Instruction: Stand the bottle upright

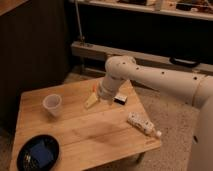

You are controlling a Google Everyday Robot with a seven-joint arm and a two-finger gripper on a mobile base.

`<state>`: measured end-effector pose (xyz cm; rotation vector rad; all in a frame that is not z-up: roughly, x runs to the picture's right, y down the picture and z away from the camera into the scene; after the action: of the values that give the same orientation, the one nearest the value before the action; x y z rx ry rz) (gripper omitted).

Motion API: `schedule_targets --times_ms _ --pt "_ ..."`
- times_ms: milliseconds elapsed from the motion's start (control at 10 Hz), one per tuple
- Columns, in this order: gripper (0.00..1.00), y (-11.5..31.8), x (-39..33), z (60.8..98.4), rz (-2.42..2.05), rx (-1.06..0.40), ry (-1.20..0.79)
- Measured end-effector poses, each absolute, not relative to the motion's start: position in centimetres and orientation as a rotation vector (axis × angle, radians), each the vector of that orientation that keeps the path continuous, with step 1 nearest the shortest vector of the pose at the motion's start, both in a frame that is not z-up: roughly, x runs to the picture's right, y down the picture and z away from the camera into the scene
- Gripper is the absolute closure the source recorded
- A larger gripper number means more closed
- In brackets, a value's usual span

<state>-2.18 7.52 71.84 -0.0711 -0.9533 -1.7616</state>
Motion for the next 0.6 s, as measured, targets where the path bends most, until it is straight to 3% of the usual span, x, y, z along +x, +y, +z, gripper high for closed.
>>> schedule_targets --times_ms 300,600 --pt "0.2 7.7 4.6 70.1 -1.898 0.002 -0.899" --pt "0.2 7.9 6.0 69.7 -1.926 0.014 -0.89"
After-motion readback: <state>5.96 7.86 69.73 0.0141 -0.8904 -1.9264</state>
